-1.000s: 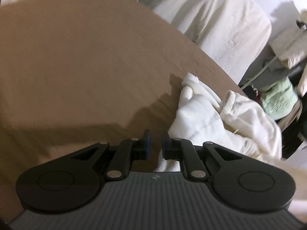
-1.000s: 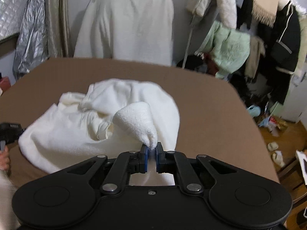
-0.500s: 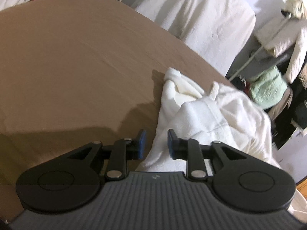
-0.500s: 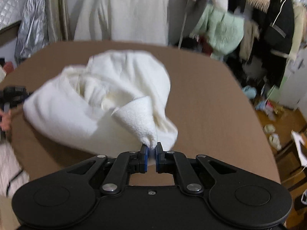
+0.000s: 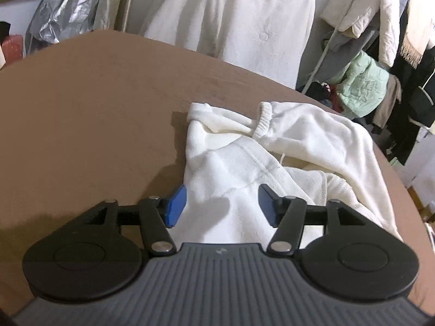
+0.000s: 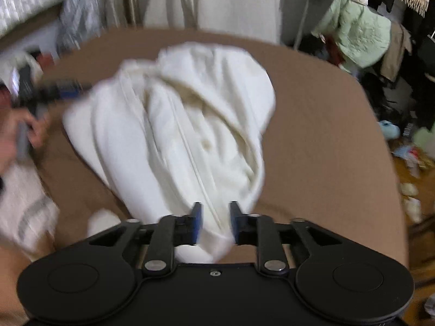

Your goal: Fold clothes

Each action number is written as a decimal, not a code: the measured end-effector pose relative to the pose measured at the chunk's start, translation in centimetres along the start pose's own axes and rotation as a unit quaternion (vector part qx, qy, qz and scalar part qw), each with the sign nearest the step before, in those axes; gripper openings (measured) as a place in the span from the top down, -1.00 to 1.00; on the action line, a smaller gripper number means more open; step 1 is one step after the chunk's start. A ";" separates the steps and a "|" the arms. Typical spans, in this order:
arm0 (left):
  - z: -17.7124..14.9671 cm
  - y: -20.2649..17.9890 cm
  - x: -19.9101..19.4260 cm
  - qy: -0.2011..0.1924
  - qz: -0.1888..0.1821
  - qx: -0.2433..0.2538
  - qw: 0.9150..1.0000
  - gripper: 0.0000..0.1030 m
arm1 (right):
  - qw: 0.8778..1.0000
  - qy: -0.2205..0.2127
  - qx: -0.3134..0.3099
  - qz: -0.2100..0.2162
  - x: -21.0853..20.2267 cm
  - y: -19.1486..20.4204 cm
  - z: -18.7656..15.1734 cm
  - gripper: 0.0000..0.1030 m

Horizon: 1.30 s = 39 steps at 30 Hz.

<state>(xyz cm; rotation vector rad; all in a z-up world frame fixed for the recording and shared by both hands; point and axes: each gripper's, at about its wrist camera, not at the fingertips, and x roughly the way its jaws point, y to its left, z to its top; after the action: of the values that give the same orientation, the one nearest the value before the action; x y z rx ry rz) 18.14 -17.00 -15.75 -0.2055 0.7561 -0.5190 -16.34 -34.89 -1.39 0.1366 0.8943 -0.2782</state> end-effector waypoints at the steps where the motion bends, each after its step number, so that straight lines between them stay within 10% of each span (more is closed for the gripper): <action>1: 0.4 0.1 1.0 0.025 0.008 -0.025 0.999 -0.54 | 1.000 -0.009 0.002 0.015 0.7 -0.3 0.9 0.12; 6: 2.8 -0.5 5.6 0.095 0.008 -0.042 0.994 -0.52 | 0.999 0.016 -0.025 0.021 9.1 1.4 6.3 0.01; 8: 2.8 -1.2 6.5 0.104 0.023 0.020 0.994 -0.28 | 0.998 0.022 -0.025 0.051 12.6 2.1 8.6 0.01; 10: 2.4 -1.5 6.9 0.114 0.025 0.066 0.991 0.49 | 0.996 0.018 -0.017 0.081 15.7 2.7 10.6 -0.01; 17: 0.7 0.8 3.6 0.172 -0.086 0.024 0.981 0.81 | 0.987 0.035 0.017 0.154 25.0 4.1 12.5 -0.21; 19: 0.2 1.5 2.1 0.218 -0.156 -0.008 0.963 0.81 | 0.956 0.079 0.026 0.282 26.1 4.7 10.8 0.45; 22: -0.8 1.4 -2.8 0.204 -0.173 0.042 0.963 0.81 | 0.881 0.131 -0.001 0.455 25.8 6.7 7.5 0.63; 27: -3.5 0.8 -8.2 0.194 -0.099 0.134 0.967 0.79 | 0.868 0.190 -0.142 0.435 21.3 11.8 1.7 0.61; 33: 2.1 1.2 -11.8 0.093 -0.058 0.126 0.986 0.73 | 0.919 0.118 -0.133 0.353 17.2 8.4 6.6 0.48; 35: 5.0 1.0 -11.9 0.033 -0.043 0.110 0.992 0.49 | 0.938 0.083 -0.132 0.309 15.9 7.2 9.1 0.25; 37: 7.9 0.9 -11.6 -0.049 -0.061 0.067 0.995 -0.24 | 0.957 0.027 -0.158 0.241 15.7 6.5 12.6 -0.05; 39: 10.2 0.9 -10.2 -0.096 -0.099 0.032 0.990 -0.31 | 0.966 0.012 -0.174 0.190 17.9 6.7 13.4 -0.11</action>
<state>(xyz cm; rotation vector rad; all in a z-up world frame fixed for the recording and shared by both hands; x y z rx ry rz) 19.42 -10.96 -2.65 -0.2693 0.5337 -0.7003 6.24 -34.88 -7.11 -0.0153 0.9087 0.2400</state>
